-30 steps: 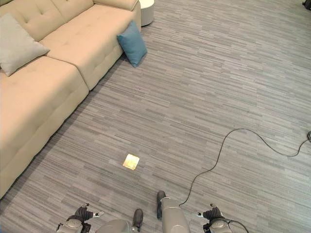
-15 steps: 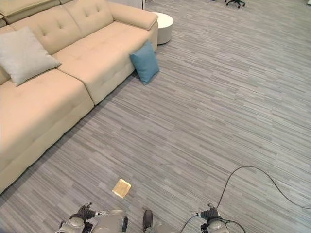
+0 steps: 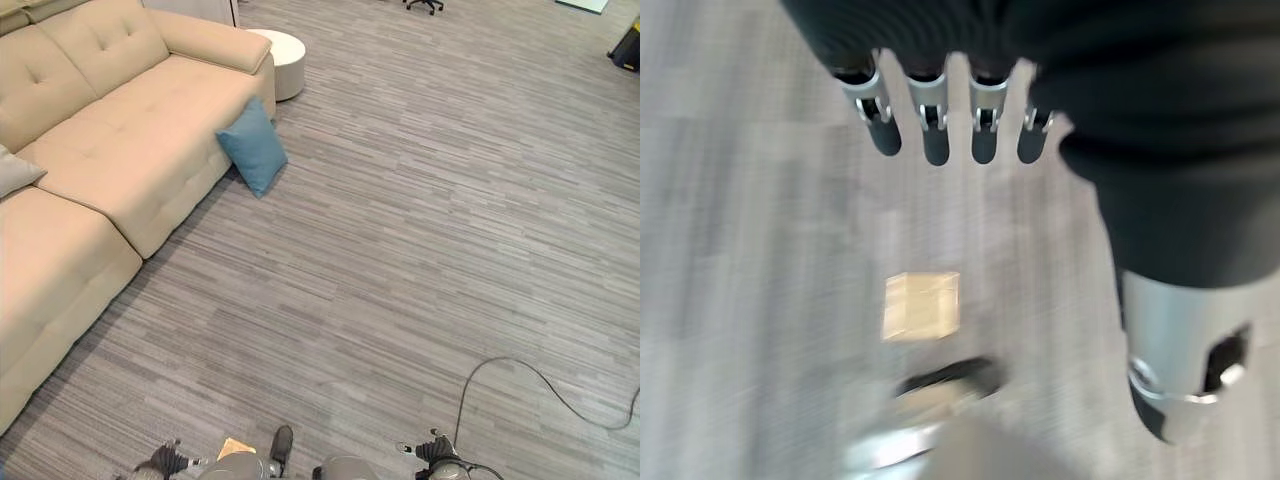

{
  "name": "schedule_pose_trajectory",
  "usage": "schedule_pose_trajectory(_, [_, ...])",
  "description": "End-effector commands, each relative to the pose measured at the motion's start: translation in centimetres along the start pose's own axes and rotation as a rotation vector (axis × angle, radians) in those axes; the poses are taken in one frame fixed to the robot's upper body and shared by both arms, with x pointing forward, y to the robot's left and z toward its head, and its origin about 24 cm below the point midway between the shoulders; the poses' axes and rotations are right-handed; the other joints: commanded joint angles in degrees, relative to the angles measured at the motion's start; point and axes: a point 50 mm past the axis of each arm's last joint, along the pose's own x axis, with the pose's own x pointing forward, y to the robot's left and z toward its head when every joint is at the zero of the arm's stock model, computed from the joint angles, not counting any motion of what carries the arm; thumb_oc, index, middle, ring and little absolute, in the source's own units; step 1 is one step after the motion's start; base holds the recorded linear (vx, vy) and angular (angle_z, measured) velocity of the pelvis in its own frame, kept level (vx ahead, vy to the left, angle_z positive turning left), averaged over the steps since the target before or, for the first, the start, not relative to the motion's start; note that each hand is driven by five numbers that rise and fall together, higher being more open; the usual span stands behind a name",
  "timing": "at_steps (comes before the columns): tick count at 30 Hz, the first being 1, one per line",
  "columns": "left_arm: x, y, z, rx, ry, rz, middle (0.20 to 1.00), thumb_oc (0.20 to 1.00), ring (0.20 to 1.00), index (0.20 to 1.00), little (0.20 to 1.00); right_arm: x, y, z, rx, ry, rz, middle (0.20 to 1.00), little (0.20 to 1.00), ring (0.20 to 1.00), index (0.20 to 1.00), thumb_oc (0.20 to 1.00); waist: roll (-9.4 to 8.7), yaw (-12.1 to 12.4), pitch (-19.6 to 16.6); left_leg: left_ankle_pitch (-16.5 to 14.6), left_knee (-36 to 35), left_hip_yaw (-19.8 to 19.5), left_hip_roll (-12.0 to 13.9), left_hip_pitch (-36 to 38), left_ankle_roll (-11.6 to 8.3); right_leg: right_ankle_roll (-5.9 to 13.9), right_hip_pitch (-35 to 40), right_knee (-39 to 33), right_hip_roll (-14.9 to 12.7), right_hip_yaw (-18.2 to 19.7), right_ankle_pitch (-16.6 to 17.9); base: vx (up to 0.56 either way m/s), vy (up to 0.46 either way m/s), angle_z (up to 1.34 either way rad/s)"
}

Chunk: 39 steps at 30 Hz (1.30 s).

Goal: Pick up all the scattered cushions and arrange them neatly on the sofa.

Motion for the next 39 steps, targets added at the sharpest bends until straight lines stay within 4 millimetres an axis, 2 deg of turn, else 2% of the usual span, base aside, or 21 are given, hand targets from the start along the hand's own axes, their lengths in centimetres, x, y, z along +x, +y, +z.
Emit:
schedule_pose_trajectory(1, [-0.1,0.4,-0.8,0.003,0.008,0.024,1.0,1.0,1.0,1.0,1.0,0.4,-2.0,0.8,-0.017,-0.031,-0.055,1.0,1.0,1.0,1.0,1.0,0.2,-0.4,0.5,-5.6,5.6,-2.4,1.4,-0.6,-5.0,1.04,4.2,-22.1,3.0,2.1,14.4,0.38,-0.068,0.23])
schedule_pose_trajectory(4, [-0.1,0.2,-0.7,0.002,0.004,0.015,1.0,1.0,1.0,1.0,1.0,0.4,-2.1,0.4,-0.032,-0.009,-0.056,1.0,1.0,1.0,1.0,1.0,-0.28,-2.1,0.8,-8.5,3.0,-4.9,1.4,5.8,-5.99,2.3,0.3,-37.0,2.3,-0.3,20.2,0.53,-0.153,0.28])
schedule_pose_trajectory(5, [-0.1,0.1,-0.7,0.004,0.003,0.011,1.0,1.0,1.0,1.0,1.0,0.4,-2.1,0.2,-0.05,-0.001,-0.056,1.0,1.0,1.0,1.0,1.0,-0.14,-2.7,0.7,-9.2,2.2,-5.4,2.4,8.3,-6.81,2.82,-1.3,-37.9,1.1,-2.9,21.6,0.51,-0.213,0.24])
schedule_pose_trajectory(9, [-0.2,-0.2,-1.1,0.028,0.012,0.0,1.0,1.0,1.0,1.0,1.0,0.2,-2.1,-0.6,-0.054,0.017,-0.052,1.0,1.0,1.0,1.0,1.0,-0.19,-3.2,-0.9,-9.8,2.6,-5.7,4.1,10.1,-7.96,1.08,1.4,-38.3,1.5,-2.3,21.7,0.37,-0.186,0.15])
schedule_pose_trajectory(10, [-0.3,-0.5,-1.4,0.028,0.021,-0.011,1.0,1.0,1.0,1.0,1.0,0.2,-2.2,-0.6,-0.038,0.016,-0.054,1.0,1.0,1.0,1.0,1.0,0.21,-3.5,-1.8,-7.2,7.4,-5.5,6.3,9.3,-10.13,-0.22,3.2,-37.3,2.8,-1.5,20.7,0.26,-0.158,0.33])
schedule_pose_trajectory(11, [-0.3,-0.5,-1.4,0.028,0.021,-0.011,1.0,1.0,1.0,1.0,1.0,0.2,-2.2,-0.6,-0.039,0.016,-0.054,1.0,1.0,1.0,1.0,1.0,0.27,-3.5,-1.8,-7.4,7.6,-5.5,6.3,9.2,-10.15,-0.23,3.2,-37.3,2.8,-1.6,20.6,0.36,-0.234,0.3])
schedule_pose_trajectory(13, [-0.3,-0.7,-1.1,0.035,0.011,-0.018,1.0,1.0,1.0,1.0,1.0,0.3,-2.3,-0.3,-0.027,0.001,-0.057,1.0,1.0,1.0,1.0,1.0,0.11,-3.4,-1.0,-2.5,20.2,-3.1,8.0,4.6,-11.89,-1.5,6.3,-37.8,3.0,-1.1,19.7,0.22,-0.204,0.25])
schedule_pose_trajectory(15, [-0.2,-0.3,-0.5,0.018,-0.001,-0.003,1.0,1.0,1.0,1.0,1.0,0.4,-2.6,0.6,-0.006,-0.023,-0.071,1.0,1.0,1.0,1.0,1.0,-1.29,-2.8,0.1,1.0,32.0,-1.2,8.0,-0.9,-11.14,-3.3,9.1,-38.4,3.1,-0.1,18.4,0.25,-0.281,-0.02])
schedule_pose_trajectory(17, [-0.1,-0.3,-0.3,0.009,-0.007,0.001,1.0,1.0,1.0,1.0,1.0,0.5,-2.9,0.6,-0.004,-0.017,-0.081,1.0,1.0,1.0,1.0,1.0,-2.37,-1.5,1.1,-0.3,37.3,2.0,7.6,-6.9,-9.95,-3.81,11.3,-39.0,2.1,0.2,17.5,0.24,-0.195,0.03])
schedule_pose_trajectory(19, [-0.1,-0.5,-0.1,0.0,-0.015,-0.003,1.0,1.0,1.0,1.0,1.0,0.6,-3.2,0.8,-0.003,-0.021,-0.089,1.0,1.0,1.0,1.0,1.0,-2.53,-0.2,1.5,-2.7,34.0,4.5,6.0,-10.6,-9.4,-3.56,13.6,-39.5,2.0,0.8,16.6,0.28,-0.075,-0.25])
schedule_pose_trajectory(22, [-0.2,-0.9,-0.1,-0.011,-0.015,-0.012,1.0,1.0,1.0,1.0,1.0,0.6,-3.6,0.8,-0.016,-0.024,-0.098,1.0,1.0,1.0,1.0,1.0,-1.51,1.2,1.2,-3.7,21.0,7.2,3.9,-13.0,-9.17,-2.67,16.9,-40.8,2.7,1.2,14.2,0.37,-0.008,-0.25])
schedule_pose_trajectory(23, [-0.3,-1.0,-0.4,-0.011,-0.01,-0.015,1.0,1.0,1.0,1.0,1.0,0.6,-3.6,0.7,-0.015,-0.017,-0.1,1.0,1.0,1.0,1.0,1.0,-0.35,2.1,0.8,-0.7,13.3,8.3,2.9,-14.7,-9.36,-2.6,18.8,-41.8,4.4,1.5,13.2,0.33,-0.009,-0.3])
schedule_pose_trajectory(24, [-0.3,-1.0,-0.4,-0.01,-0.01,-0.015,1.0,1.0,1.0,1.0,1.0,0.6,-3.6,0.6,-0.015,-0.017,-0.1,1.0,1.0,1.0,1.0,1.0,-0.47,2.1,1.0,-0.5,12.9,8.4,2.8,-14.1,-9.32,-2.56,19.2,-41.9,4.3,1.6,13.1,0.45,-0.008,-0.14])
schedule_pose_trajectory(25, [-0.3,-1.1,-0.8,-0.011,0.0,-0.018,1.0,1.0,1.0,1.0,1.0,0.5,-3.4,0.4,-0.014,-0.009,-0.098,1.0,1.0,1.0,1.0,1.0,0.57,3.2,0.4,3.5,7.8,8.8,1.4,-15.8,-9.74,-2.87,21.3,-42.5,6.1,3.0,12.4,0.39,-0.001,-0.11])
schedule_pose_trajectory(28, [-0.4,-1.1,-1.5,-0.013,0.02,-0.017,1.0,1.0,1.0,1.0,1.0,0.5,-3.2,0.4,-0.017,-0.008,-0.09,1.0,1.0,1.0,1.0,1.0,0.68,4.7,0.2,5.7,6.9,8.5,0.4,-17.5,-10.2,-3.39,23.8,-42.2,7.1,5.5,11.4,0.36,0.027,-0.49])
schedule_pose_trajectory(31, [-0.9,-1.0,-3.8,-0.019,0.1,-0.017,1.0,1.0,1.0,1.0,1.0,0.3,-2.2,-0.2,-0.042,0.0,-0.05,1.0,1.0,1.0,1.0,1.0,-0.82,6.0,-2.7,2.6,7.1,5.4,-0.5,-13.7,-7.23,-1.5,24.1,-34.5,5.3,7.1,9.3,0.65,0.144,-0.66])
schedule_pose_trajectory(32, [-0.8,-0.6,-3.5,-0.024,0.09,-0.008,1.0,1.0,1.0,1.0,1.0,0.3,-1.8,0.3,-0.048,-0.022,-0.03,1.0,1.0,1.0,1.0,1.0,-1.61,5.8,-1.9,-0.7,8.3,5.7,-0.8,-11.0,-5.04,4.53,18.2,-19.0,2.3,6.0,19.3,0.37,0.099,-0.63])
schedule_pose_trajectory(34, [-0.6,-0.3,-3.2,-0.028,0.079,-0.001,1.0,1.0,1.0,1.0,1.0,0.3,-1.8,0.7,-0.043,-0.035,-0.028,1.0,1.0,1.0,1.0,1.0,-1.04,5.3,-1.3,-1.4,8.4,5.3,0.0,-9.9,-4.52,5.75,15.4,-13.1,2.5,5.7,22.3,0.22,0.057,-0.29])
schedule_pose_trajectory(35, [-0.6,-0.1,-2.9,-0.019,0.069,0.004,1.0,1.0,1.0,1.0,1.0,0.3,-1.7,1.0,-0.038,-0.046,-0.027,1.0,1.0,1.0,1.0,1.0,-0.39,4.9,-1.0,-2.2,8.3,4.6,0.6,-8.5,-4.08,5.95,13.3,-9.6,2.7,5.0,23.0,0.34,0.093,0.03])
schedule_pose_trajectory(36, [-0.4,0.2,-2.4,-0.026,0.055,0.015,1.0,1.0,1.0,1.0,1.0,0.3,-1.4,1.2,-0.036,-0.053,-0.021,1.0,1.0,1.0,1.0,1.0,1.34,3.7,-0.6,-3.7,7.2,2.6,2.3,-4.5,-3.55,3.66,6.7,-5.5,1.6,1.8,20.3,0.3,0.076,0.16])
schedule_pose_trajectory(39, [-0.3,0.3,-1.8,-0.037,0.033,0.017,1.0,1.0,1.0,1.0,1.0,0.3,-1.4,1.3,-0.039,-0.056,-0.019,1.0,1.0,1.0,1.0,1.0,1.43,2.3,-0.3,-5.0,6.3,0.9,1.9,-1.6,-3.56,2.0,3.9,-10.9,0.7,-0.1,17.7,0.31,0.018,0.22])
